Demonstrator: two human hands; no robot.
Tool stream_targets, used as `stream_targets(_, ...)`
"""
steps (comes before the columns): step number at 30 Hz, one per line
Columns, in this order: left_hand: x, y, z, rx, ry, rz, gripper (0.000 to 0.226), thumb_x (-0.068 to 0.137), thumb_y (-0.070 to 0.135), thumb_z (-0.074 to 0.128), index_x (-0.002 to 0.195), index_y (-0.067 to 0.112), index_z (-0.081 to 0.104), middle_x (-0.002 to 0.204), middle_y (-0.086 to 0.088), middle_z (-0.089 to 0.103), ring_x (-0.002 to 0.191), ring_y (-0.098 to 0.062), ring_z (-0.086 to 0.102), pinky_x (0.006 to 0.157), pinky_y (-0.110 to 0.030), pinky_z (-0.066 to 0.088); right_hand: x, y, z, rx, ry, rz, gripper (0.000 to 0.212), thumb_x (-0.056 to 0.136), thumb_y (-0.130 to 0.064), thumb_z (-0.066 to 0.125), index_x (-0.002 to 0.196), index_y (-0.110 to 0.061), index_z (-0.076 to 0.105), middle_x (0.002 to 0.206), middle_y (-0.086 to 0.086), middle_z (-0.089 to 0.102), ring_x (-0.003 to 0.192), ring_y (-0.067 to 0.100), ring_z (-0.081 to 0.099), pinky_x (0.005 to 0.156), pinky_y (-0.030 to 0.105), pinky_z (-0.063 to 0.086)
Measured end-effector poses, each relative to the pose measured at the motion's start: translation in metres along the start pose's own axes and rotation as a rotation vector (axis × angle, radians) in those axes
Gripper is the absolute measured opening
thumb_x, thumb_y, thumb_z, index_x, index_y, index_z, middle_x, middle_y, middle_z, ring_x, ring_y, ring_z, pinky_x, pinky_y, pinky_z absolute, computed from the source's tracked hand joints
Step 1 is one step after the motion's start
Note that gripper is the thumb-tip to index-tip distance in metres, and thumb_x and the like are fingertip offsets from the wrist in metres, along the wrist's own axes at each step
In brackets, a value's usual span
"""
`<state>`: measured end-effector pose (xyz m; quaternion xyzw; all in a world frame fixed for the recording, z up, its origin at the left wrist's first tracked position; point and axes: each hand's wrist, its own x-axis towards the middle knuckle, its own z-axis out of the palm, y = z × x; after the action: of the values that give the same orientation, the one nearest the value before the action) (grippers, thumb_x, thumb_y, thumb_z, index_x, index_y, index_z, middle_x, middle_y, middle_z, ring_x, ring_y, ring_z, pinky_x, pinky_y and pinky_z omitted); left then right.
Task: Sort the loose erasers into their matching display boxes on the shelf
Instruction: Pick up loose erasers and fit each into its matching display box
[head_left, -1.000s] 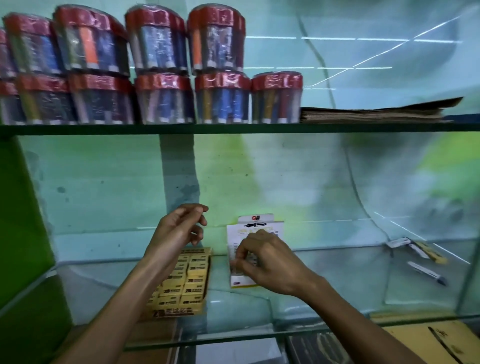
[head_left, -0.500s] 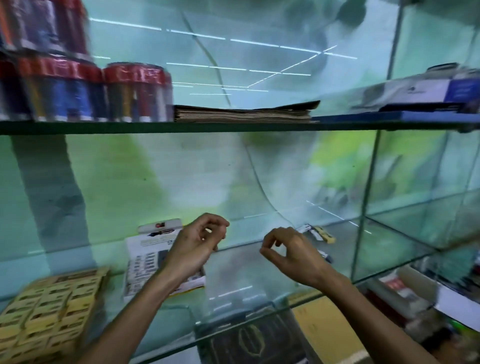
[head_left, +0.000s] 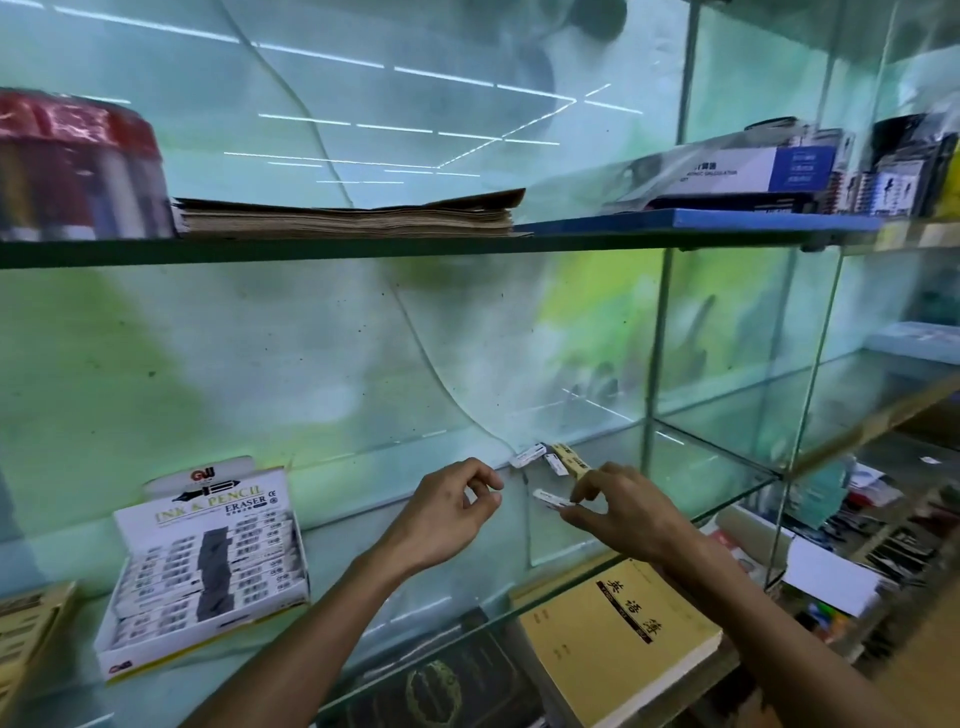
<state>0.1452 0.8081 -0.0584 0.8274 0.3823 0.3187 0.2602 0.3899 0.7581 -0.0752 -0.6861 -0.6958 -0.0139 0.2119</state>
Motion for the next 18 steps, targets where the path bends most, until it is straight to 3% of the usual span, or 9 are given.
stream_targets(5, 0.004, 0.003, -0.001, -0.045, -0.017, -0.064, 0.01, 0.094, 0.035, 0.059, 0.102, 0.032, 0.063, 0.097, 0.014, 0.062, 0.071, -0.005, 0.057, 0.064, -0.015, 0.043, 0.001, -0.006, 0.0, 0.144, 0.104, -0.14, 0.016, 0.092, -0.041, 0.061, 0.098, -0.026, 0.064, 0.091, -0.012, 0.062, 0.084, 0.009, 0.055, 0.073, 0.029, 0.046)
stream_targets(8, 0.002, 0.005, -0.006, -0.127, -0.027, -0.1, 0.012, 0.094, 0.037, 0.06, 0.104, 0.031, 0.063, 0.101, 0.009, 0.066, 0.077, -0.012, 0.066, 0.069, -0.022, 0.049, 0.0, -0.019, -0.001, 0.264, 0.189, -0.231, 0.014, 0.09, -0.035, 0.066, 0.1, -0.026, 0.066, 0.086, -0.016, 0.063, 0.08, 0.002, 0.058, 0.068, 0.018, 0.045)
stream_targets(12, -0.005, 0.005, -0.014, -0.304, -0.02, -0.13, 0.012, 0.095, 0.03, 0.062, 0.104, 0.024, 0.065, 0.094, 0.002, 0.073, 0.069, -0.011, 0.065, 0.066, -0.029, 0.051, 0.002, -0.039, 0.001, 0.328, 0.262, -0.324, 0.013, 0.089, -0.031, 0.069, 0.1, -0.025, 0.066, 0.081, -0.018, 0.06, 0.077, -0.005, 0.055, 0.066, 0.007, 0.036)
stream_targets(18, -0.022, -0.004, -0.036, -0.384, 0.049, -0.14, 0.01, 0.094, 0.022, 0.063, 0.1, 0.017, 0.07, 0.087, -0.004, 0.074, 0.068, -0.015, 0.064, 0.064, -0.03, 0.05, 0.004, -0.076, 0.008, 0.461, 0.262, -0.352, 0.018, 0.086, -0.025, 0.073, 0.103, -0.022, 0.069, 0.081, -0.02, 0.062, 0.078, -0.007, 0.055, 0.067, 0.009, 0.038)
